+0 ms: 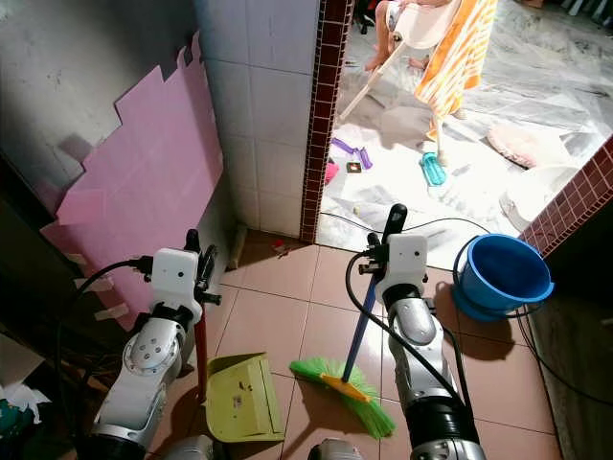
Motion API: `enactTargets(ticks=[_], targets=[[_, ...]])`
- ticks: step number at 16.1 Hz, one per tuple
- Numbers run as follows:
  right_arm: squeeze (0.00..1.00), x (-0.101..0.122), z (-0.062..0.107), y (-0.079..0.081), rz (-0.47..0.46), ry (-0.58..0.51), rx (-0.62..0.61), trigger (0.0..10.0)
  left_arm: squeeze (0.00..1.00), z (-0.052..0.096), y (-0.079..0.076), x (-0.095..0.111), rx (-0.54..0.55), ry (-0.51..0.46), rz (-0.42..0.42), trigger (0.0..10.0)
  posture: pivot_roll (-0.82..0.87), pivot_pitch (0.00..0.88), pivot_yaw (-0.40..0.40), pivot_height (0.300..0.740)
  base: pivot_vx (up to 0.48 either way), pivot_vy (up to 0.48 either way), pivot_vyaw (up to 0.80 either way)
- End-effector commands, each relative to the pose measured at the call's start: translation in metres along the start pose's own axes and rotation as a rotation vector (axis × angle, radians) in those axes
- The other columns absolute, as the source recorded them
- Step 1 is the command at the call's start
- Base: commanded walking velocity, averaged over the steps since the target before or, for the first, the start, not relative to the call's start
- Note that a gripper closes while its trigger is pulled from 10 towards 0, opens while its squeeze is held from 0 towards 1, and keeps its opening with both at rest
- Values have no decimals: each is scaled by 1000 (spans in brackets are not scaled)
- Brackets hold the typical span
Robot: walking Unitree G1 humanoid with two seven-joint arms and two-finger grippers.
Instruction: Sweep floor
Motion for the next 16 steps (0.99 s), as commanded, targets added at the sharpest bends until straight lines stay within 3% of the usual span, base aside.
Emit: enactTargets(ticks=[1,16], targets=[[0,-6,2,-8,42,33,-22,10000,0,1,-12,-8,-42,38,4,10000,-88,19,-64,740,0,0,0],[0,-7,1,-9,41,34,-25,10000,0,1,-12,-8,-43,38,3,10000,-89,19,-61,740,0,0,0]])
Point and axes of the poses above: a point about 5 cm out from each wrist's last joint towards the gripper, its own z axis pointing back from the gripper into the wrist, its own x axis along the axis of the wrist's last joint, y = z × x, the point moved 5 cm from there along -z, pointing out of the wrist towards the gripper, and after that the axes turned 15 degrees about -z, right-handed, at the moved point
